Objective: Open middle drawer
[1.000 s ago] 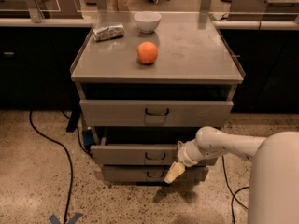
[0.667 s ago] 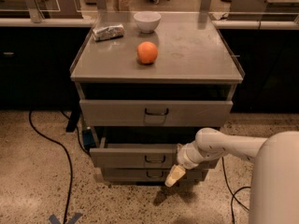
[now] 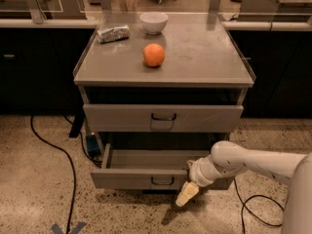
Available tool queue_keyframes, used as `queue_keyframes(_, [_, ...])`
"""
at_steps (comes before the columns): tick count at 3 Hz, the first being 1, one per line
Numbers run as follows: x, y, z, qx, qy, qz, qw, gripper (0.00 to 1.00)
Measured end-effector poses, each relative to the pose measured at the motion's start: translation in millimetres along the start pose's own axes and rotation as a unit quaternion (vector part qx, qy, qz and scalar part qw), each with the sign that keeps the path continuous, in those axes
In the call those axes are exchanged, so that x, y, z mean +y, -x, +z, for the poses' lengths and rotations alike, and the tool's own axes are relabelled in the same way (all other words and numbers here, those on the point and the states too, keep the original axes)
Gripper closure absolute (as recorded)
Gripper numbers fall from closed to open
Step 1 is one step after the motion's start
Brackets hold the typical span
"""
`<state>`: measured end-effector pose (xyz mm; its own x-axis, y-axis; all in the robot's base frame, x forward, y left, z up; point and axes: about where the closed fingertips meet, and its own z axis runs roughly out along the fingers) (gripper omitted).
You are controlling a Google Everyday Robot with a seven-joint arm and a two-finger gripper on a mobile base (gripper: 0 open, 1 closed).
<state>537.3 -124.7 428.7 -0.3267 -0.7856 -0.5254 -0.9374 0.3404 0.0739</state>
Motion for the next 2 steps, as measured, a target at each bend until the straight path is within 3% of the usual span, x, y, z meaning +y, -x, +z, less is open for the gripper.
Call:
queue_keyframes(1, [0.2,0.2,0.5,0.000,0.001,0.000,1.0000,0.00])
queue_keyframes(2, [2.0,-1.0,1.8,-0.024,0.010,0.007,0.9996,0.00])
